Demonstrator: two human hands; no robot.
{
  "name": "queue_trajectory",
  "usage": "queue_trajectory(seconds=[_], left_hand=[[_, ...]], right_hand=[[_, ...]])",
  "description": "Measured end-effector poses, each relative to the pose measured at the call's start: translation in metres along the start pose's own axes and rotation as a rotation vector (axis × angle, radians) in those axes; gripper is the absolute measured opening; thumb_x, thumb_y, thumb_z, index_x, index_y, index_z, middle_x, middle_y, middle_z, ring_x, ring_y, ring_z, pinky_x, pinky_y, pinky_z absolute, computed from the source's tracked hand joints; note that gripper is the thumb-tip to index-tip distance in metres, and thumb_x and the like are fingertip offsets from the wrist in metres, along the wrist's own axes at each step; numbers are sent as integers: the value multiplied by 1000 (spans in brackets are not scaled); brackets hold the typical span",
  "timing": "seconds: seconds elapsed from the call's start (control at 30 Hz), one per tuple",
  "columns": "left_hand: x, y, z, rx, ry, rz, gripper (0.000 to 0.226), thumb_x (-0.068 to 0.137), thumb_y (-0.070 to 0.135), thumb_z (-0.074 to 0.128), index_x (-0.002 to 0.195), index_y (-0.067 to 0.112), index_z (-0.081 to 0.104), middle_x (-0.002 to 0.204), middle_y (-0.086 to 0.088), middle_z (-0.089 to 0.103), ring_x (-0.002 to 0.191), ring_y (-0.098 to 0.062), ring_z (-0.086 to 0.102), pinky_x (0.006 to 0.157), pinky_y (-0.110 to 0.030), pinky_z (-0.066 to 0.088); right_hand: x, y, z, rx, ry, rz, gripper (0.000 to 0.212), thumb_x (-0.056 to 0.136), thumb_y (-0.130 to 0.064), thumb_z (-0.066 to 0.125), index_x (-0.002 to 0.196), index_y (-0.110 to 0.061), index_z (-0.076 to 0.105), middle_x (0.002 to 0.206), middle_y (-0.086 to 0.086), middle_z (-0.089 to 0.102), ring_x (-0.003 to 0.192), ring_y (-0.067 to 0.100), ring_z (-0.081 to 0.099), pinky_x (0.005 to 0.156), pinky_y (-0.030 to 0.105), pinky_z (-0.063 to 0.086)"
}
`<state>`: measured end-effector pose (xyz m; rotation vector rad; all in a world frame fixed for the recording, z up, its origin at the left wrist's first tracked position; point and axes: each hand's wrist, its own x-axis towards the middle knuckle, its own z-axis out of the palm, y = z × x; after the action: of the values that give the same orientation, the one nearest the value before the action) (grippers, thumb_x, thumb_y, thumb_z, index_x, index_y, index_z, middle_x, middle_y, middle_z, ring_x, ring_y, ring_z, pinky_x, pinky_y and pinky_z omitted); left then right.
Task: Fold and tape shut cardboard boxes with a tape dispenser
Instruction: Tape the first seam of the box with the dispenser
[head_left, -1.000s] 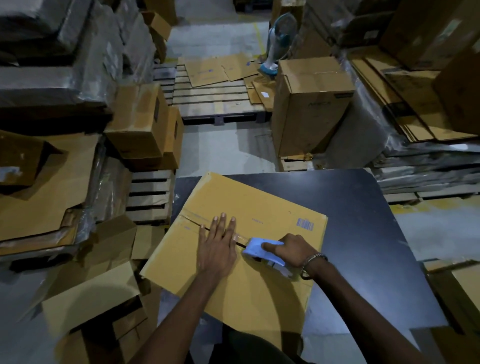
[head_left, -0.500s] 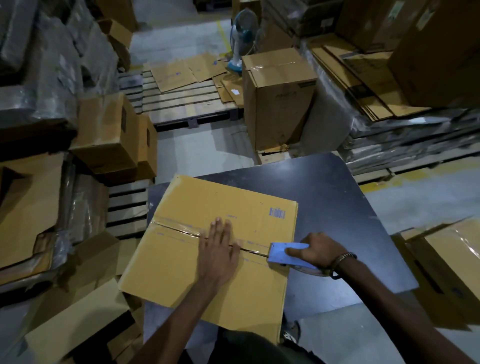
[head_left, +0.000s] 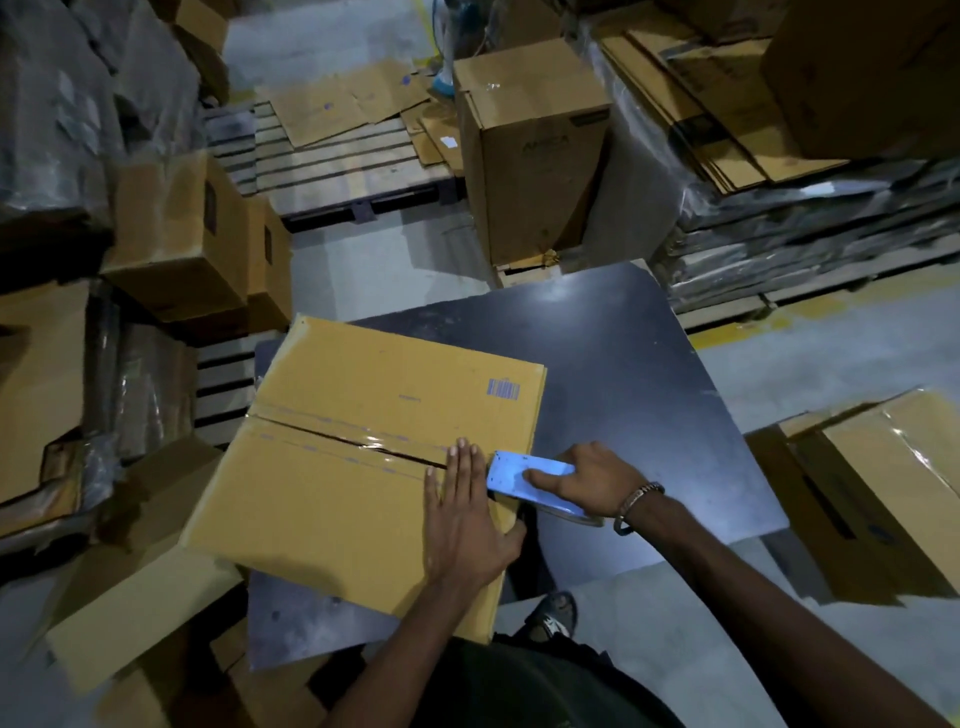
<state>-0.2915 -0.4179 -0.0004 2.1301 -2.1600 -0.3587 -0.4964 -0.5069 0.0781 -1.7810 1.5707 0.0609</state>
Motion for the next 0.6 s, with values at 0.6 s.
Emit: queue_trajectory(seconds=[0.6], left_hand=[[-3,10,-3,138,-5,64,103,96,74,40,168,9,6,177,-10,-5,164,-23,-6,130,-59,8]], right_hand=[[2,81,31,98,53,19,83,73,-86,52,58,-5,47,47,4,42,45,16,44,54,46,44]])
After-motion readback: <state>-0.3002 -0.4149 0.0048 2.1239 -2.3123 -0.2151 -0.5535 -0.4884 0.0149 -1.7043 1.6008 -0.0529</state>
